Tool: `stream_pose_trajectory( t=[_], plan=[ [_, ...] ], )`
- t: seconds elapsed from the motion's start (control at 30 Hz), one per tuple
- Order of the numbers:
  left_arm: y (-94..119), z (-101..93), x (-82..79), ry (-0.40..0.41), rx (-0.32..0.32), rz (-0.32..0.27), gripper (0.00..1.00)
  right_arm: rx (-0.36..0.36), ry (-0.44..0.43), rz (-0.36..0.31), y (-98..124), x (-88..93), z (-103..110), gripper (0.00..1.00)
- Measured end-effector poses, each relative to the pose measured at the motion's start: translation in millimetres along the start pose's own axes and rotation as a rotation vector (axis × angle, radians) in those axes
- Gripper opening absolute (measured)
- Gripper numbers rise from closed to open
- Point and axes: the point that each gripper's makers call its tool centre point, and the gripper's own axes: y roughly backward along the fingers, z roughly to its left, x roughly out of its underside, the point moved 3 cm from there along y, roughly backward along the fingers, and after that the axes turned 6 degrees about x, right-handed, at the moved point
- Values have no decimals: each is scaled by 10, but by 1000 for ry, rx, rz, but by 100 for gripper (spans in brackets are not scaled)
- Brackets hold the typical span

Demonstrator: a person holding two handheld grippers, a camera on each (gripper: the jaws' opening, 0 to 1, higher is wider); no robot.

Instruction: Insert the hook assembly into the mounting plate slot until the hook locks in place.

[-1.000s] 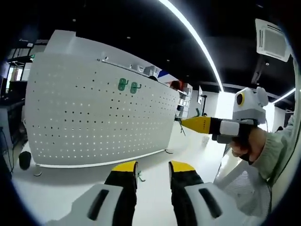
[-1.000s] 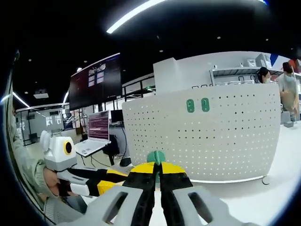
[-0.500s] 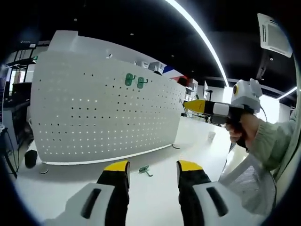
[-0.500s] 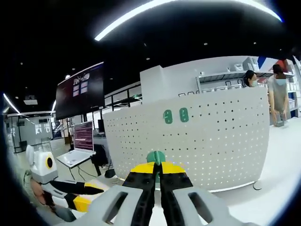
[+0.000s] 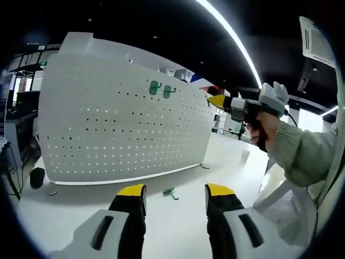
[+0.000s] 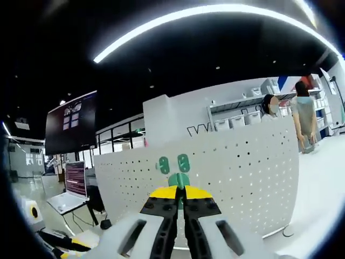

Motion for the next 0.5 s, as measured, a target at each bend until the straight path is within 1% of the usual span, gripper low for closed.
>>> stream_pose_trajectory(
  t=[0.2,0.27,0.4,0.5],
  plan=[
    [3,45,46,18,-8,11,44,39,-24,-60,-188,-93,-47,0],
    [1,50,57,20,-9,14,44,42,-29,-65,-241,-94,-56,0],
    [-15,62,78,24,-6,24,42,60,-50,-104,-361,-122,-95,0],
    [-29,78,101,28,-2,32,41,62,-58,-112,-448,-126,-102,0]
  ],
)
